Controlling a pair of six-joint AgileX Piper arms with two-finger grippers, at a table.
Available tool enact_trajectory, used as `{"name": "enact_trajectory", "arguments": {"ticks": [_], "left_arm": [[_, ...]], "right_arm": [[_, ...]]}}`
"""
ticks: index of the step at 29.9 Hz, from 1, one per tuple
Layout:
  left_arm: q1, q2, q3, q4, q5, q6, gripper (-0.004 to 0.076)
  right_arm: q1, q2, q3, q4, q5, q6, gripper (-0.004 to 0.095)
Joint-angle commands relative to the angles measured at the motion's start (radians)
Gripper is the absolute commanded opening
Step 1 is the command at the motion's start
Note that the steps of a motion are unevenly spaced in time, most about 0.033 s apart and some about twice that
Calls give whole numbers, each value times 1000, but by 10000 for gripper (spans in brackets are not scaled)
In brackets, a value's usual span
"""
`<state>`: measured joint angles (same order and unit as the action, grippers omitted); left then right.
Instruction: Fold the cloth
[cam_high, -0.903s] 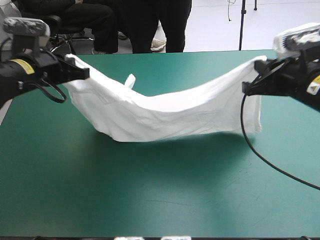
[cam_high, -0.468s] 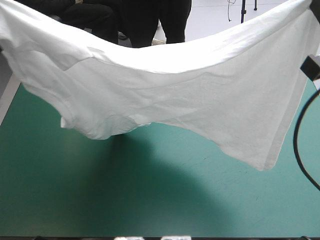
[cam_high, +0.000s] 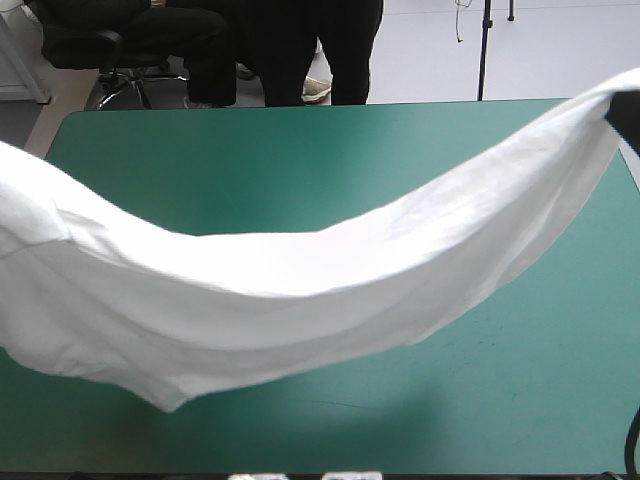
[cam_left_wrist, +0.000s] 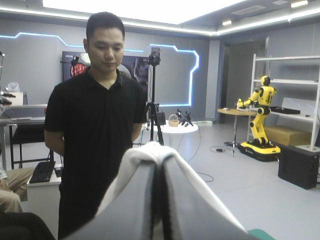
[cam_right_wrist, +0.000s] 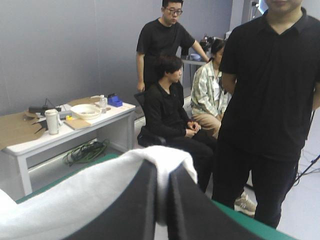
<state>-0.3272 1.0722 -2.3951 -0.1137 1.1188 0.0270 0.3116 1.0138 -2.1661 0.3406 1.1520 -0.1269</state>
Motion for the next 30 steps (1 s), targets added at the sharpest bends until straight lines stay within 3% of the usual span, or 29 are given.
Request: {"name": "enact_trajectory", "arguments": {"ticks": [1, 5, 13, 21, 30], "left_arm": [[-1, 8, 32, -14, -36, 0, -17], [-1, 8, 144, -12, 16, -8, -17], [-1, 17, 425, 41, 21, -27, -17], [-1, 157, 614, 129, -107, -53, -17], [-1, 442, 624, 198, -242, -57, -17]], "right_arm": [[-1, -1, -15, 2, 13, 27, -16], [-1, -1, 48, -44, 97, 58, -16], [-1, 11, 402, -152, 75, 65, -17], [-1, 146, 687, -309, -112, 65, -17], [-12, 415, 667, -459, -303, 76, -17]]}}
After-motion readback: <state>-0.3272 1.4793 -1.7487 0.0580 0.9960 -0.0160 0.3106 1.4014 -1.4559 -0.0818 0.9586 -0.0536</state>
